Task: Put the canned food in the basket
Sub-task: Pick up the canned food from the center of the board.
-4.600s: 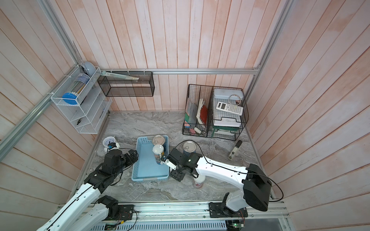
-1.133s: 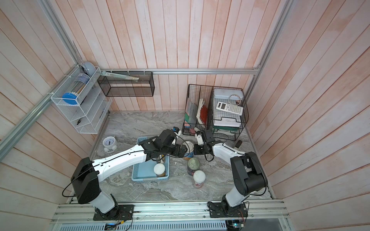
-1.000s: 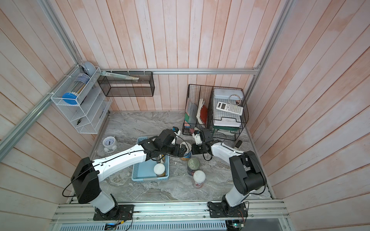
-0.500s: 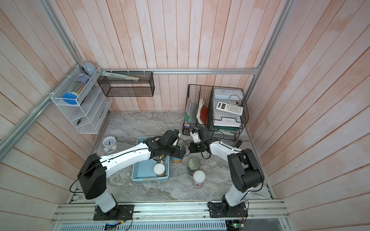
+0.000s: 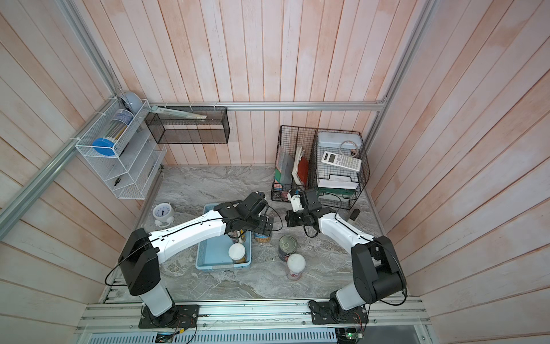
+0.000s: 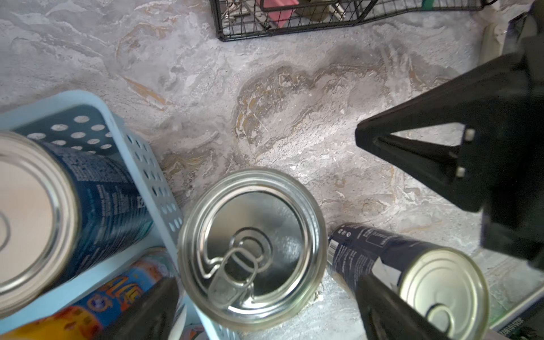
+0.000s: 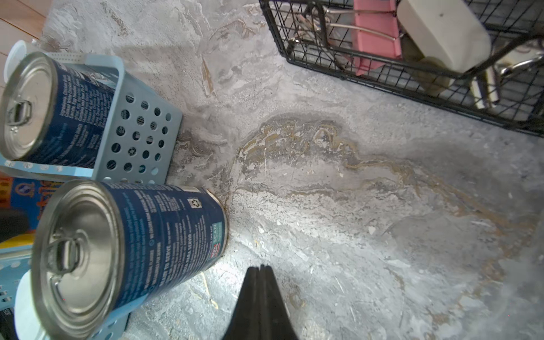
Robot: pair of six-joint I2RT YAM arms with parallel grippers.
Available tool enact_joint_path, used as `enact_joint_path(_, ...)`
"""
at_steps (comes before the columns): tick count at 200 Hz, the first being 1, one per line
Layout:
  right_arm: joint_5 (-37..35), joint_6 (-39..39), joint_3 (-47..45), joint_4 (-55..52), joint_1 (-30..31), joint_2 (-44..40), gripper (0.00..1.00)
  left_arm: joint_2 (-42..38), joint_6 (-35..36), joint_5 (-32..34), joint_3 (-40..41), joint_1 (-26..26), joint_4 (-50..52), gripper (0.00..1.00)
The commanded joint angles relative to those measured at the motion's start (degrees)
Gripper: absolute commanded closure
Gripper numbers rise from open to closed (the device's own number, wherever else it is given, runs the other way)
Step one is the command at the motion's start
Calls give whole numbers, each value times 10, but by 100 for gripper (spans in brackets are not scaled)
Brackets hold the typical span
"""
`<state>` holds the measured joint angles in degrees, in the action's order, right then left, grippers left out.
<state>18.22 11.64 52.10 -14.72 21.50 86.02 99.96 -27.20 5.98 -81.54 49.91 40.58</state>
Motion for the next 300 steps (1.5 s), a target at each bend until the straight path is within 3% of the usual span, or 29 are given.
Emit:
enact_joint_path(1, -2, -9, -10, -10, 2, -6, 100, 19, 4, 34, -22, -2, 24, 0)
enact_joint_path(140, 3, -18, -21, 0, 2, -1, 100, 113, 23, 2, -59, -6, -4, 0)
enact_joint_path(202, -1, -22, -19, -1, 2, -1, 100, 109, 29, -19, -63, -5, -21, 40)
enact_joint_path(224, -4, -23, -19, -2, 2, -5, 100, 95, 35, -20, -77, -1, -17, 46)
enact_joint_path(300, -19, -23, -19, -3, 2, -10, 100, -17, 52, -5, -196, -5, 43, 50)
